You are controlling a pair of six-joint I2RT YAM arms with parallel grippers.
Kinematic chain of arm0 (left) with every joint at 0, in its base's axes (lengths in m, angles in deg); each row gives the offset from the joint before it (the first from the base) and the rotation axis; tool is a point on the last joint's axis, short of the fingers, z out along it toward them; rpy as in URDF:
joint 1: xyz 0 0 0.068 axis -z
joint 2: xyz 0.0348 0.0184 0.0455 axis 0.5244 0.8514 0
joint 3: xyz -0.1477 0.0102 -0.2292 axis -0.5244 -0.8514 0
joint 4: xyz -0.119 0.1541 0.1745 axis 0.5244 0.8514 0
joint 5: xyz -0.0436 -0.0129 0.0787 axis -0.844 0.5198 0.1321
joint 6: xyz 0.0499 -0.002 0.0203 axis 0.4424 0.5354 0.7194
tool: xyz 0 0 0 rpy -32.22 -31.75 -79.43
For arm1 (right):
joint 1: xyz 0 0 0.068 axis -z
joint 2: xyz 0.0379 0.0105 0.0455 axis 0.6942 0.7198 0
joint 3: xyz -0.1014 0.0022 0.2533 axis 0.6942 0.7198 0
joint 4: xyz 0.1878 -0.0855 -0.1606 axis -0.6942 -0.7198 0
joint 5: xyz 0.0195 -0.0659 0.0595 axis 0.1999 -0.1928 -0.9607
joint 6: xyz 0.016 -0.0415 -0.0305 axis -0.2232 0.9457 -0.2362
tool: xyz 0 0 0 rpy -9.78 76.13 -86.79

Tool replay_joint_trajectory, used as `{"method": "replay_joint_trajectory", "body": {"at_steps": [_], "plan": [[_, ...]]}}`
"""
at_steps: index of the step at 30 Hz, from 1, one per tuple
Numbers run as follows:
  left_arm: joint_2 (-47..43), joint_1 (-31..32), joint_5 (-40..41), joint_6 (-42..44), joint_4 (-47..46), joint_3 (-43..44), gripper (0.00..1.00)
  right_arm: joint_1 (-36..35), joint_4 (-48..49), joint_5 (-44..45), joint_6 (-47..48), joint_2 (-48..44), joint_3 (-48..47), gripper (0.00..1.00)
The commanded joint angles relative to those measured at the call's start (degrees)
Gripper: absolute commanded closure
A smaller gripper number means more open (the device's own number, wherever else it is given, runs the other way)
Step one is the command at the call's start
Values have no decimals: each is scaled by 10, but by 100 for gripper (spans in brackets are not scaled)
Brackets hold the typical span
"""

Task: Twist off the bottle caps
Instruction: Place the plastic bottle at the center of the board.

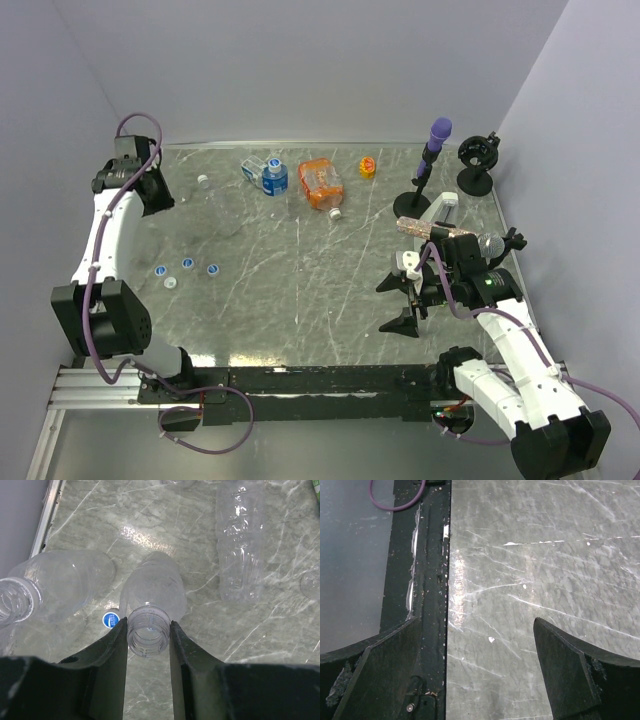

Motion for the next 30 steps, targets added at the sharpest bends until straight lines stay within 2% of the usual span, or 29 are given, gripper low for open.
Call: {"method": "replay_joint_trajectory", "body": {"at_steps": [1, 6, 13, 17, 23, 30], "plan": [[14, -2, 4, 6, 14, 25, 61, 3, 11, -18, 12, 3, 0, 1], [18, -2, 4, 5, 22, 41, 47, 3, 8, -20, 14, 4, -1, 1], [24, -2, 3, 4, 35, 68, 41, 3, 8, -21, 14, 3, -1, 1], [19, -2, 9, 5, 36, 71, 34, 3, 7, -20, 16, 5, -1, 1], [13, -2, 10, 5, 39, 74, 30, 3, 7, -21, 15, 4, -1, 1], [-43, 0, -28, 11, 48, 104, 21, 5, 4, -27, 18, -2, -3, 1]]}}
